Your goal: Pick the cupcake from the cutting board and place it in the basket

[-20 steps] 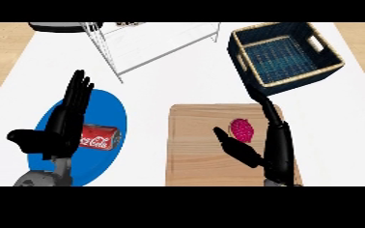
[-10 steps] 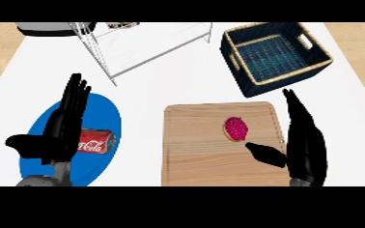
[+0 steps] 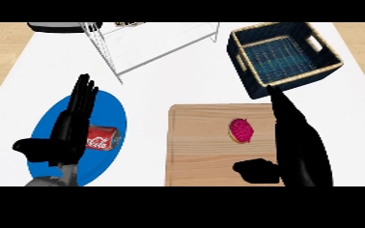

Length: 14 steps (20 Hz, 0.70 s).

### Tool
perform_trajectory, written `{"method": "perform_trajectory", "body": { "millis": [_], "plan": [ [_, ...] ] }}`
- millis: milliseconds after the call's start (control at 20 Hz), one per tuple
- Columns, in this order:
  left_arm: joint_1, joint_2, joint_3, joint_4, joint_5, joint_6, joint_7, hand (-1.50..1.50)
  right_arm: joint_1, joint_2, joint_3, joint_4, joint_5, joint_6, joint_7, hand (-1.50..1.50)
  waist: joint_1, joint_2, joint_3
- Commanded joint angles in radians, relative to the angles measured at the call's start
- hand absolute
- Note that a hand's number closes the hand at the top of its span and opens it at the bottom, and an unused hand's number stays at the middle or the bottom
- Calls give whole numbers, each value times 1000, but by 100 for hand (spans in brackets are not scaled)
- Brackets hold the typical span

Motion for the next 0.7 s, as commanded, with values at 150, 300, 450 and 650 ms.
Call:
{"method": "perform_trajectory", "body": {
  "millis": [150, 300, 450, 650],
  "plan": [
    [-3, -7, 3, -12, -5, 4, 9, 0, -121, 76, -22, 15, 12, 262, 301, -150, 7, 6, 4],
    [-18, 3, 26, 20, 1, -7, 2, 0, -120, 93, -23, 26, 30, 298, 318, -150, 0, 8, 3],
    [-24, -21, 7, 10, -20, 15, 2, 0, -123, 127, -46, 73, 45, 297, 298, -150, 0, 10, 5],
    [-36, -14, 9, -33, -21, 17, 53, 0, -100, 187, -36, 101, 93, 276, 269, -150, 5, 9, 7]
  ]
}}
